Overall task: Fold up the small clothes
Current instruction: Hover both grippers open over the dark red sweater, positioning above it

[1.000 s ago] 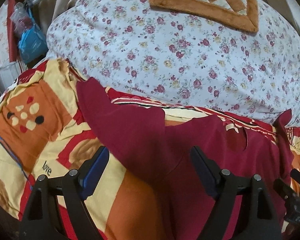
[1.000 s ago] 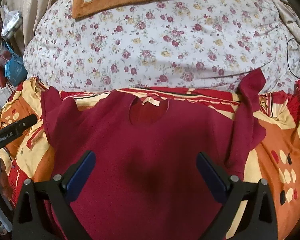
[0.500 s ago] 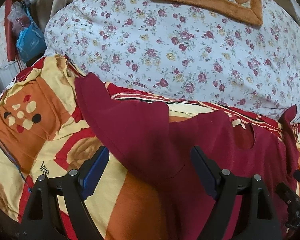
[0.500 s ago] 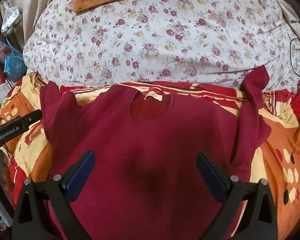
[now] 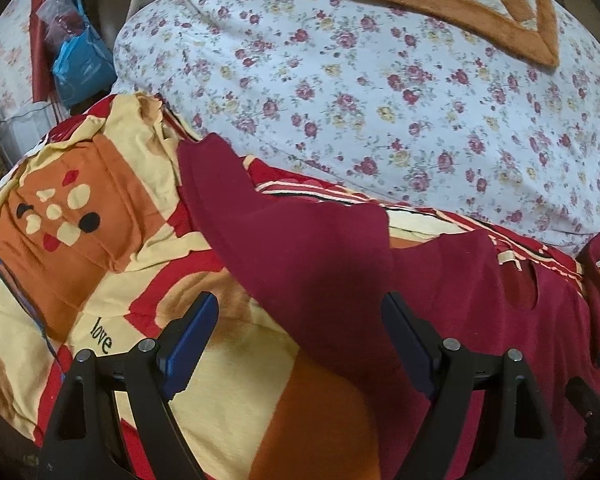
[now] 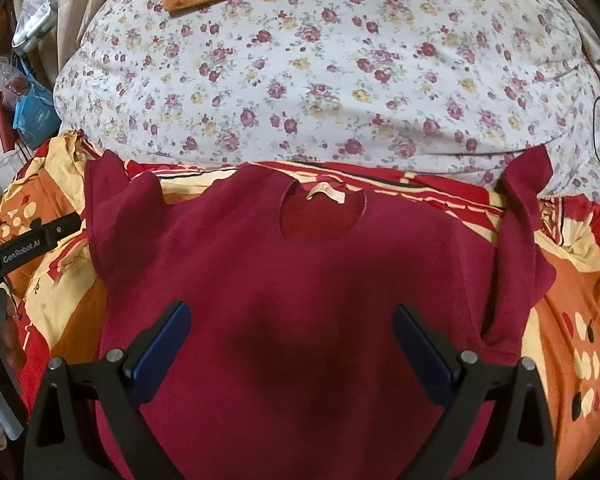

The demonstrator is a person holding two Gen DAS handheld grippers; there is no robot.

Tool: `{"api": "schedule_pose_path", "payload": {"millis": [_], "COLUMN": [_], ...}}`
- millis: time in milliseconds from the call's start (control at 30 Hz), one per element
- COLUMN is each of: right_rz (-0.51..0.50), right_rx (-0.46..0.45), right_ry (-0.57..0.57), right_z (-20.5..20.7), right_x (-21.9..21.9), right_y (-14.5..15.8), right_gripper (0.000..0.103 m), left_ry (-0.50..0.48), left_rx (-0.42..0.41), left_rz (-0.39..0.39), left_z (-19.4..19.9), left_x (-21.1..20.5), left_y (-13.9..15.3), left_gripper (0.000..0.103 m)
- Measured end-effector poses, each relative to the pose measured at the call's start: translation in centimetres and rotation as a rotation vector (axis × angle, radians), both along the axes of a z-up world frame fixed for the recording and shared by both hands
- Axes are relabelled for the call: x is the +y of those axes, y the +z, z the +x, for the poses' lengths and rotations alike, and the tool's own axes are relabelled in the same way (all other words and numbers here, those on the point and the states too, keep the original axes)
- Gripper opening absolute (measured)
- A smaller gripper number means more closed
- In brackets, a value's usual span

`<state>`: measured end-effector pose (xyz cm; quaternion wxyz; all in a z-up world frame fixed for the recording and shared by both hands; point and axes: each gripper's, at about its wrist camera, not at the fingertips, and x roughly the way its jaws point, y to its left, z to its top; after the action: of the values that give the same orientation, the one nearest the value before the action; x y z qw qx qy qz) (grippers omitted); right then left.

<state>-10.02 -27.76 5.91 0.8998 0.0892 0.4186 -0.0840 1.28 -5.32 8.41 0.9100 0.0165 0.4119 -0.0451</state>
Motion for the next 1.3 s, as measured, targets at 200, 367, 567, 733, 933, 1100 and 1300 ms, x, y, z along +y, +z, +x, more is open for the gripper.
{"api": "schedule_pose_path", "payload": {"millis": [200,367,567,733,933,1100,1300], "right_rz": [-0.007,-0.013,-0.025,-0.025,-0.028,-0.033,-0.034], "right_rx": [0.014,0.019,0.021,0.026,0.03,0.033,0.034], "right_ry": [0.004,0.008,0.013,0.016,0.019,0.019,0.024], "right_z": [0.5,0.8,1.3,1.6,1.8,2.0,2.4], "right_x": [0.4,0.5,0.7,0.7,0.8,0.8,1.0], "right_y": [-0.5,-0.7,-0.8,-1.1,-1.4,-1.7,-1.9], "right_gripper": [0.102,0.102,0.102,0.102,0.102,0.102,0.102], "left_ry": [0.013,0.029,0.051,0.063,0.072,0.081,0.094], "left_rx": [-0.001,-0.004,-0.007,-0.007,-0.005,-0.006,0.01], "left_rz": [0.008,0.018,0.014,0.013,0.009,0.014,-0.009], "left_z": [0.5,1.0,1.7,2.2,2.7,3.2,4.2], "left_x": [0.7,1.3,2.2,2.7,3.2,3.6,4.6], "left_y": [-0.5,-0.9,-1.2,-1.5,-1.8,-1.9,-2.5], "left_gripper": [0.076,0.076,0.076,0.076,0.076,0.076,0.076]}}
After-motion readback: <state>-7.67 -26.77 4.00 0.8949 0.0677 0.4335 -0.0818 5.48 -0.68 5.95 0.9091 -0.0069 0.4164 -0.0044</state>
